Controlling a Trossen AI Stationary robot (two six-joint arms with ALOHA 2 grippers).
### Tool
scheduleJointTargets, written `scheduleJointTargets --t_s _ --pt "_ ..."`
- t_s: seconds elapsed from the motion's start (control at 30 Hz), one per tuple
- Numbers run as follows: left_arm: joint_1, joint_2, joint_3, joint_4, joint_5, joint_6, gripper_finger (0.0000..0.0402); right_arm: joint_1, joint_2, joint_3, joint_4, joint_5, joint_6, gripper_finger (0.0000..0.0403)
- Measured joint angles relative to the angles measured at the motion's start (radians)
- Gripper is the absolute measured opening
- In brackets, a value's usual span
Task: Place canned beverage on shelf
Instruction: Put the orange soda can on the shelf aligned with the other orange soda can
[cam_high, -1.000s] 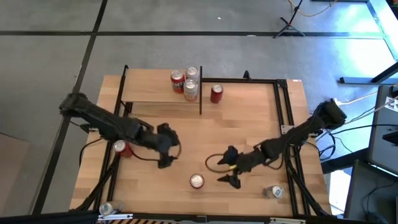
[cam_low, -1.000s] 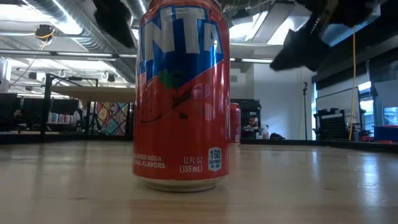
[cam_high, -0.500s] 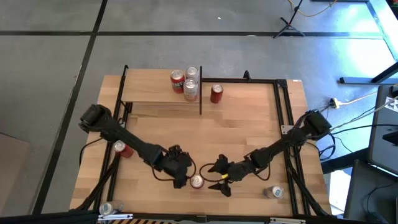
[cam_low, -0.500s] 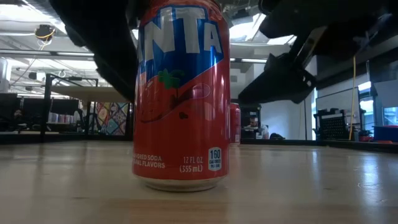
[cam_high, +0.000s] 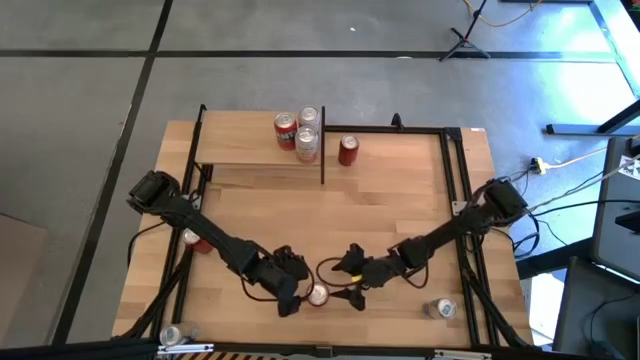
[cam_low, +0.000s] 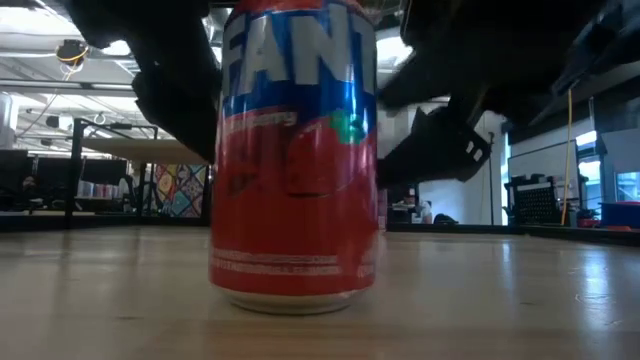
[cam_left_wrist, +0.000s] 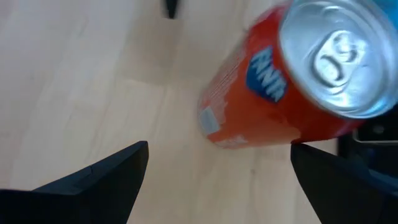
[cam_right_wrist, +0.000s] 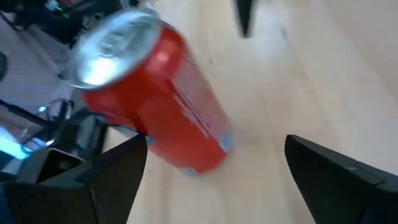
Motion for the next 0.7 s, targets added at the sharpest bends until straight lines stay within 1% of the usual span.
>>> scheduleJointTargets --t_s 0.1,0.23,0.37,0.47,0.53,0.7 --pt "0.002 -0.014 0.0 -0.011 0.039 0.003 0.0392 -0.007 -0.006 0.0 -0.05 -0.01 -0.004 0.0367" --pt "0.004 -0.056 0.0 -0.016 0.069 -0.021 0.0392 -0.005 -0.048 0.0 -0.091 -0.04 -0.005 0.0367" --pt "-0.011 -0.105 0.001 0.038 0.081 -0.013 0.0392 0.004 -0.074 0.0 -0.117 -0.05 -0.001 0.0367" --pt "-0.017 -0.11 0.002 0.119 0.043 0.002 0.0392 0.008 -0.084 0.0 -0.109 -0.054 0.002 0.0367" --pt "-0.014 -0.108 0.002 0.165 0.014 0.049 0.0392 0.012 -0.084 0.0 -0.118 -0.055 0.003 0.0367" --pt "-0.013 -0.093 0.001 0.167 -0.13 0.108 0.0392 0.011 -0.084 0.0 -0.125 -0.063 0.004 0.0367"
